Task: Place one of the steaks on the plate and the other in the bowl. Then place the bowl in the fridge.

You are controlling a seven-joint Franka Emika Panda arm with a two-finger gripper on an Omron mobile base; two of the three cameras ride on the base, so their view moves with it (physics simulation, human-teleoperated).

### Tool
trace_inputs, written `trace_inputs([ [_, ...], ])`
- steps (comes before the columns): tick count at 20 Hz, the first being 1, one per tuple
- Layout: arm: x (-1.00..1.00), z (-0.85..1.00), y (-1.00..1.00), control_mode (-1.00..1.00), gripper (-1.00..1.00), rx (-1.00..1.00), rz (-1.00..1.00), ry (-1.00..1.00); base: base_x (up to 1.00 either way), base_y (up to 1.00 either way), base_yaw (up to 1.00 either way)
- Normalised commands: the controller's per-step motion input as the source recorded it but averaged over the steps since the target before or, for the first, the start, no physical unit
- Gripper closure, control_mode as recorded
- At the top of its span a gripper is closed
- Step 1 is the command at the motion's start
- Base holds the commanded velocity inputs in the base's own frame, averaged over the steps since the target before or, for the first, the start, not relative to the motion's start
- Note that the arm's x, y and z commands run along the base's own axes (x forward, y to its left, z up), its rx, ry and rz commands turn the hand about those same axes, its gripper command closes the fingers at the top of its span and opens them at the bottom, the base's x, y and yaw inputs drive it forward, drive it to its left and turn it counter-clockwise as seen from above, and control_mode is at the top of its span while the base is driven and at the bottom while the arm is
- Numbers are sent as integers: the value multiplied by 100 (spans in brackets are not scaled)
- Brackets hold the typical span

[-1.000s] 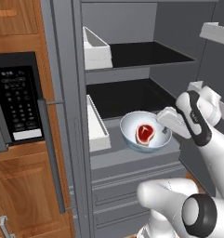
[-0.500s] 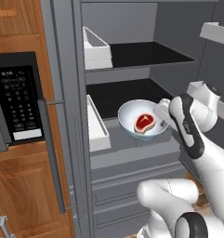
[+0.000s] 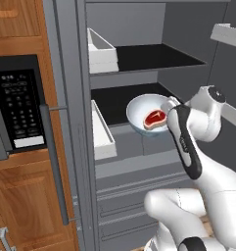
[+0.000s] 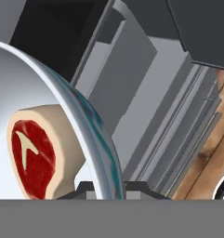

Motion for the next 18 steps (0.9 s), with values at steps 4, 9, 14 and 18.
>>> trace_inputs([
  [4, 31, 1, 0, -100, 100, 6, -20, 0, 0, 0, 0],
  [9, 58, 16, 4, -100, 100, 5, -19, 1, 0, 0, 0],
  [14, 82, 20, 8, -100, 100, 5, -15, 9, 0, 0, 0],
  [18, 64, 3, 7, -100, 100, 2, -13, 11, 0, 0, 0],
])
